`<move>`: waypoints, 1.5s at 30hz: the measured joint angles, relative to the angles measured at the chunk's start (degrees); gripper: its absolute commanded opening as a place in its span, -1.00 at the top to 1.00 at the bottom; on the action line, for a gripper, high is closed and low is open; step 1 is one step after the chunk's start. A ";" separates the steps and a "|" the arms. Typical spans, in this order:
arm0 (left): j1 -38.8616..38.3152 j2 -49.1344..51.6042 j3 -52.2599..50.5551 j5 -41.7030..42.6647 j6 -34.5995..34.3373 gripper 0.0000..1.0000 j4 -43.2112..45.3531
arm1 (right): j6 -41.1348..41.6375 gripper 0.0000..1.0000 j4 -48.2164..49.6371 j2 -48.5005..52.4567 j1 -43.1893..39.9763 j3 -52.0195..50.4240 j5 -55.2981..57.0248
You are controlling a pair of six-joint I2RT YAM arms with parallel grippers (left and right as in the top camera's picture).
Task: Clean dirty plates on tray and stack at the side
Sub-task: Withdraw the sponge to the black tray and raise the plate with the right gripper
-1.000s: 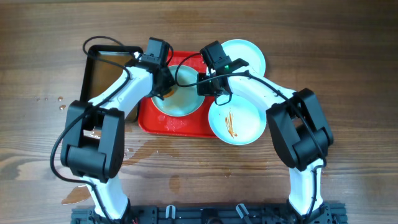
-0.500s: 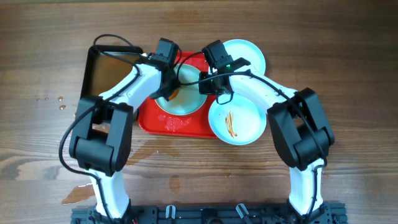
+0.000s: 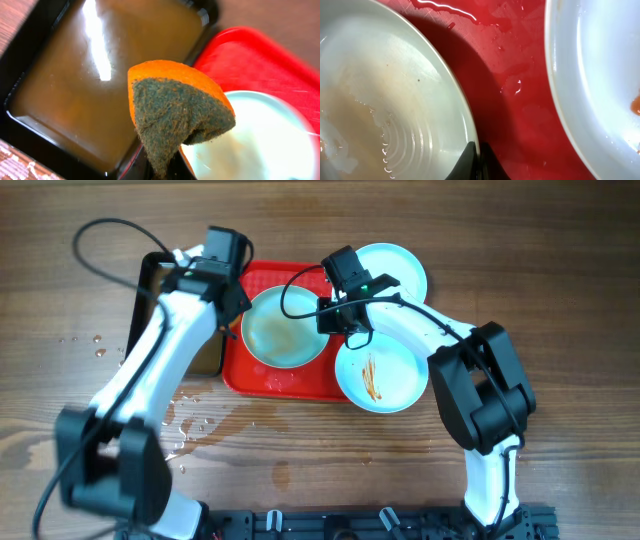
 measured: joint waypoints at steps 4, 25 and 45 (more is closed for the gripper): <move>1.97 -5.01 0.02 4.07 0.00 0.92 -2.43 | -1.18 0.91 -0.50 0.00 0.02 0.04 0.22; 15.58 -4.68 -7.98 8.70 -0.02 0.92 -7.26 | -6.93 0.91 -11.69 -12.13 15.41 1.31 29.51; 15.58 -4.68 -7.98 9.09 -0.02 0.92 -7.26 | -26.56 0.91 -1.70 -23.58 20.83 2.16 64.24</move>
